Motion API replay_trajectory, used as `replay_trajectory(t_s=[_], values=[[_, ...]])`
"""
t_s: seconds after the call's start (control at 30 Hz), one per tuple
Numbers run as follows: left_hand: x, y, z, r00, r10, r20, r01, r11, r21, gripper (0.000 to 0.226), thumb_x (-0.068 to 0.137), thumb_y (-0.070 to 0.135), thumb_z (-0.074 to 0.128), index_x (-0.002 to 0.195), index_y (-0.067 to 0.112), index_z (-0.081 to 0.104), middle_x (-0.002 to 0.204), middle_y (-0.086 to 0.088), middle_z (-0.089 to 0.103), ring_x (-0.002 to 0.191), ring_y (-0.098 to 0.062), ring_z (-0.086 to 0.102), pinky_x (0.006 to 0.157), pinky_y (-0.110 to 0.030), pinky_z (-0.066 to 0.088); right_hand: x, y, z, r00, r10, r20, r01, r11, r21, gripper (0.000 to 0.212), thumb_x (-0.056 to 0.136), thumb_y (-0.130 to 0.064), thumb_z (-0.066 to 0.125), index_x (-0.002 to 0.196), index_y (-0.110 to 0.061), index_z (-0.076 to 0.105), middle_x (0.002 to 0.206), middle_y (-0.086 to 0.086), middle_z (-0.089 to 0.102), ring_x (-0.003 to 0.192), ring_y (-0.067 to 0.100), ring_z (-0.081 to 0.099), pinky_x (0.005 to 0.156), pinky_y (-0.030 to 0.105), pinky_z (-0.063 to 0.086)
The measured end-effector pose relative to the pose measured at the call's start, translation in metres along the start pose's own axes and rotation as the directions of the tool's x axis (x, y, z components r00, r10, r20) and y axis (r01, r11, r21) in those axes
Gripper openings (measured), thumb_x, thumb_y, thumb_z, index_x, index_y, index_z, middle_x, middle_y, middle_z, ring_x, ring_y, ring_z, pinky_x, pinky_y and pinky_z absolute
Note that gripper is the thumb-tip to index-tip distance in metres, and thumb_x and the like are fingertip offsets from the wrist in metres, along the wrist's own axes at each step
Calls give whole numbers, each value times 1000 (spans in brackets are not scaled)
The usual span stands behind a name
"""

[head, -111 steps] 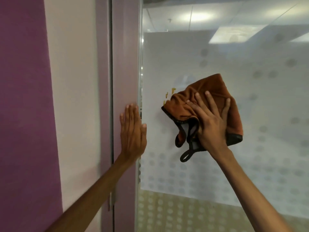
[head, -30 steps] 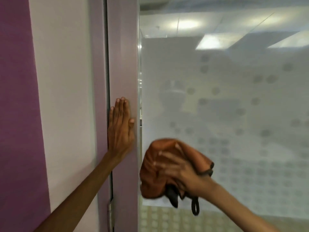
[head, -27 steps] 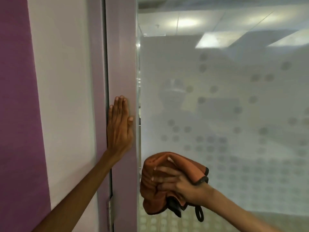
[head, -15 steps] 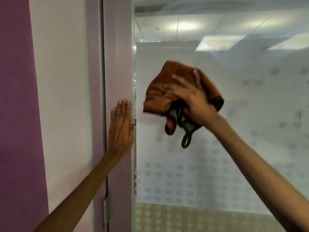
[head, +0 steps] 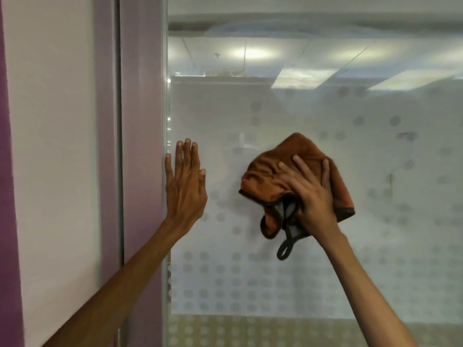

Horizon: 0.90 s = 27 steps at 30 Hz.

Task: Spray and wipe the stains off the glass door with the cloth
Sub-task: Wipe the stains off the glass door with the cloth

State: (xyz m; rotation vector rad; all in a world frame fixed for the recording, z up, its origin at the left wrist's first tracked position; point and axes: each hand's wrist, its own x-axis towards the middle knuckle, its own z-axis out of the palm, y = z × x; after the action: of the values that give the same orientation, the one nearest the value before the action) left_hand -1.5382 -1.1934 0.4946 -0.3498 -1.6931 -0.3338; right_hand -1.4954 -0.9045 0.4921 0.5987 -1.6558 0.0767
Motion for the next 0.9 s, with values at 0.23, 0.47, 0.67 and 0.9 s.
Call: replay_trajectory(t_s=[0.23, 0.47, 0.67, 0.9], values=[[26, 26, -1, 999, 27, 30, -27, 1000, 4, 58, 106, 29, 17, 158, 6, 10, 167, -8, 8, 155, -23, 1, 126, -48, -2, 92, 65, -39, 870, 405, -281, -398, 913, 86, 64, 77, 7, 52, 135, -18, 58, 149, -2, 50, 150, 18, 29, 122, 55, -7], [38, 64, 12, 1000, 5, 1, -4, 999, -50, 56, 107, 24, 24, 158, 5, 11, 167, -10, 10, 155, -25, 2, 127, -47, -1, 6, 52, -34, 1000, -19, 6, 19, 1000, 24, 53, 84, -9, 54, 134, -23, 58, 153, -5, 45, 151, 13, 24, 123, 49, -2], [34, 69, 17, 1000, 17, 3, -17, 997, -74, 56, 106, 23, 25, 158, 7, 9, 167, -8, 7, 155, -21, -1, 127, -39, -4, 98, 97, -62, 913, 369, -174, -367, 929, 40, 59, 82, 1, 54, 137, -21, 57, 151, 2, 48, 150, 21, 27, 122, 58, -3], [32, 64, 20, 999, 36, -22, -37, 997, -70, 56, 106, 21, 26, 158, 6, 12, 167, -7, 9, 156, -20, 2, 127, -39, 0, 162, 53, -36, 997, 54, -50, -51, 996, 72, 55, 87, -3, 45, 136, -25, 59, 152, -4, 47, 151, 21, 25, 121, 54, -11]])
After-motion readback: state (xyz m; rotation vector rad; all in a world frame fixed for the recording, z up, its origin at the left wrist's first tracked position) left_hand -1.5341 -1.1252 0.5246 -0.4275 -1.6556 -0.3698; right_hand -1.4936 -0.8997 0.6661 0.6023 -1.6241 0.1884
